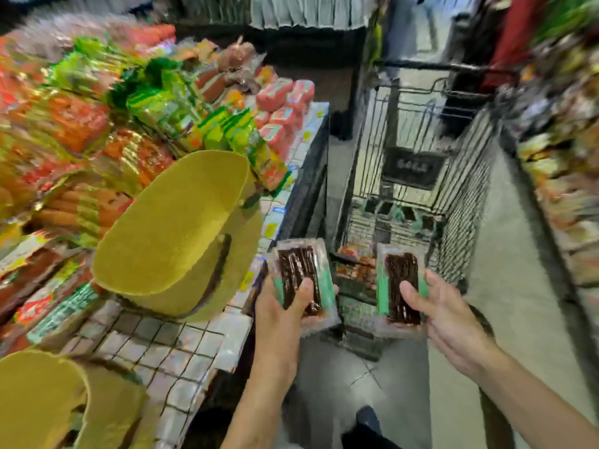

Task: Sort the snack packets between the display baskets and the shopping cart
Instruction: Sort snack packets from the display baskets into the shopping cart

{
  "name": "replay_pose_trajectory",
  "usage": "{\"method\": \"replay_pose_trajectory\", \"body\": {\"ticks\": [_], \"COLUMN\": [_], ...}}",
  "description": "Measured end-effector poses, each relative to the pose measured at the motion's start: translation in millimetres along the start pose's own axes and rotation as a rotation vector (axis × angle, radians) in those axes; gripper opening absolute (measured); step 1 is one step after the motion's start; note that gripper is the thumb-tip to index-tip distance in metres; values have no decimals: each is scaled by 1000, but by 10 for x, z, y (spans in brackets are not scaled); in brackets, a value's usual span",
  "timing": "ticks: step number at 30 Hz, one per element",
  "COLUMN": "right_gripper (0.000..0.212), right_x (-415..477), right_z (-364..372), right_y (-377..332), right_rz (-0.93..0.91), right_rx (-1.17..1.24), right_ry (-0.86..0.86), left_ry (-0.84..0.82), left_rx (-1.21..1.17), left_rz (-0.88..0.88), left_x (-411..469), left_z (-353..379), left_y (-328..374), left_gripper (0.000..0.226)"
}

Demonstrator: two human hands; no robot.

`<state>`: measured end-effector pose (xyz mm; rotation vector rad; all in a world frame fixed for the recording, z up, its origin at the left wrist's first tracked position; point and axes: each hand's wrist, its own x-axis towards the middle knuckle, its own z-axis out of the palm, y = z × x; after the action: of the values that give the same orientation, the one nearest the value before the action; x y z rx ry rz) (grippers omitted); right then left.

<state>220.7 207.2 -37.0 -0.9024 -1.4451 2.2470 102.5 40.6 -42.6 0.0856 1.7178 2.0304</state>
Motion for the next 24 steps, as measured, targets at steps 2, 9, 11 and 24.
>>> {"method": "replay_pose_trajectory", "body": {"ticks": [2, 9, 11, 24], "right_gripper": [23, 22, 33, 26], "right_x": [241, 1403, 1763, 4271], "right_z": [-295, -1117, -1279, -2036], "right_y": [-88, -341, -412, -157], "right_rz": [-33, -60, -53, 143], "right_rx": [16, -35, -30, -30], "right_ry": [63, 343, 435, 632], "left_ry": [-14, -41, -36, -187], "left_rx": [-7, 45, 70, 379], "left_rz": [-36, -65, -100, -267], "left_x": [277, 1365, 1734, 4247], "left_z": [374, 1327, 1527, 2892], "left_y": [-114, -355, -403, -1310], "left_gripper": [33, 30, 31, 22]}}
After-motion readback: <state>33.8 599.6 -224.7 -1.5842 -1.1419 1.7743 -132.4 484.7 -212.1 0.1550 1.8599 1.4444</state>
